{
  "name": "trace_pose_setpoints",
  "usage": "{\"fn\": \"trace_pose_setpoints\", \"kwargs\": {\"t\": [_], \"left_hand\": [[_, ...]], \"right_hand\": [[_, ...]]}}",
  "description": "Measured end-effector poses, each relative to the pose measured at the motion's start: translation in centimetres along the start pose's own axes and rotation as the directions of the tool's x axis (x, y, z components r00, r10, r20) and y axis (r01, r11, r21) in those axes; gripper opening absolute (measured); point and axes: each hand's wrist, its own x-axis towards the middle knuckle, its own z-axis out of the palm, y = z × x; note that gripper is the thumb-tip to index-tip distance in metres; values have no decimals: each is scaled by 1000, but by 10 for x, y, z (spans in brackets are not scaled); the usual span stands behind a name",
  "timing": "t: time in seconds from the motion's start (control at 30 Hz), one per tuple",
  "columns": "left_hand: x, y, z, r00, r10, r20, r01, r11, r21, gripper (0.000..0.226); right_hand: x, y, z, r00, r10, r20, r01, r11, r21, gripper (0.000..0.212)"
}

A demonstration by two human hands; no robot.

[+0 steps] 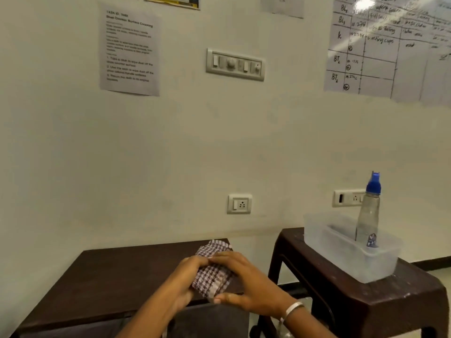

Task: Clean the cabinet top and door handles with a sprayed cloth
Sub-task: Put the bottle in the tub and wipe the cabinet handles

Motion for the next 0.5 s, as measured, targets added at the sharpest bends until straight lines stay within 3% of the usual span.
{"fn": "trace_pose_setpoints", "kwargs": {"t": [0.2, 0.37, 0.5], "left_hand": [[1, -26, -52, 987, -156, -27, 152, 983, -99, 36], [-6, -40, -80, 979, -202, 26, 200, 936, -290, 36], [2, -62, -103, 953, -303, -32, 281, 914, -294, 37]], "right_hand": [[19, 4, 62, 998, -22, -54, 27, 995, 96, 55], [28, 5, 102, 999, 10, -44, -4, 991, 136, 40], [27, 9, 134, 991, 122, -56, -104, 961, 257, 29]]}}
